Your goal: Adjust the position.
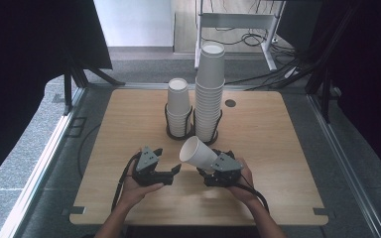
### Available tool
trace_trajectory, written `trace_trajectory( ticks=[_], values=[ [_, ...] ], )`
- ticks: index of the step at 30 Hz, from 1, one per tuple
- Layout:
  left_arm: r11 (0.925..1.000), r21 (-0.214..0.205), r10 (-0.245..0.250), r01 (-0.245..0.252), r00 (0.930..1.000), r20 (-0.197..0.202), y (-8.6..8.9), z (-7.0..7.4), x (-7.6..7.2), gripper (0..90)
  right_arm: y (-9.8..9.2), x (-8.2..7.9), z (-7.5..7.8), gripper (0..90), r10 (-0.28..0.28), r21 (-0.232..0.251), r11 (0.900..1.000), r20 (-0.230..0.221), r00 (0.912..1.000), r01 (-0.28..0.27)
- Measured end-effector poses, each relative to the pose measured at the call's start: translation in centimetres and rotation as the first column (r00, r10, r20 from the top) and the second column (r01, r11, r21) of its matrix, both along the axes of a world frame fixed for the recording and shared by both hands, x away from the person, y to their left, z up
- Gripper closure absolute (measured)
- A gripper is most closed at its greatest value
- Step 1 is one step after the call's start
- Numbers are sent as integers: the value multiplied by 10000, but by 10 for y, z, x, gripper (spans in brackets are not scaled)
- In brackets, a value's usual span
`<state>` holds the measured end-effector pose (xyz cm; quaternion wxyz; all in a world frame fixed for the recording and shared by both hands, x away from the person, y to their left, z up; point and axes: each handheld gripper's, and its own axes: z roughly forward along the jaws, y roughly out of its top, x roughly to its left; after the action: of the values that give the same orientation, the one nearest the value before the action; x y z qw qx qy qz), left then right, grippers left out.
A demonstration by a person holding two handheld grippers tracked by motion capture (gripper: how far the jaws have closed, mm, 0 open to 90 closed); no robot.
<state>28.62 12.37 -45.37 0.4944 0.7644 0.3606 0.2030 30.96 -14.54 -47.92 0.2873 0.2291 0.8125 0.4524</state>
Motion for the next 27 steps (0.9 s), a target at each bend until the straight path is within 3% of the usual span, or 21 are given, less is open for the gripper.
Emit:
trace_trajectory(
  ticks=[5, 9, 13, 27],
  values=[
    [10000, 50, 12, -11, 9999, -106, 0, -3, -1, 142, -2, -4, 0, 198, -122, 420, 9990, -36, 9999, 123],
    [9999, 80, 62, -60, 9996, -263, -1, -7, 0, 144, -6, -5, -2, 199, -264, 1142, 9930, -246, 9993, 291],
    [9999, 161, 64, -59, 9994, -328, -3, -10, 0, 144, -7, -5, -4, 199, -289, 1279, 9912, -333, 9990, 329],
    [9998, 195, 68, -56, 9982, -603, -3, -19, 0, 147, -26, -7, -6, 199, -411, 2779, 9585, -840, 9956, 631]
  ],
)
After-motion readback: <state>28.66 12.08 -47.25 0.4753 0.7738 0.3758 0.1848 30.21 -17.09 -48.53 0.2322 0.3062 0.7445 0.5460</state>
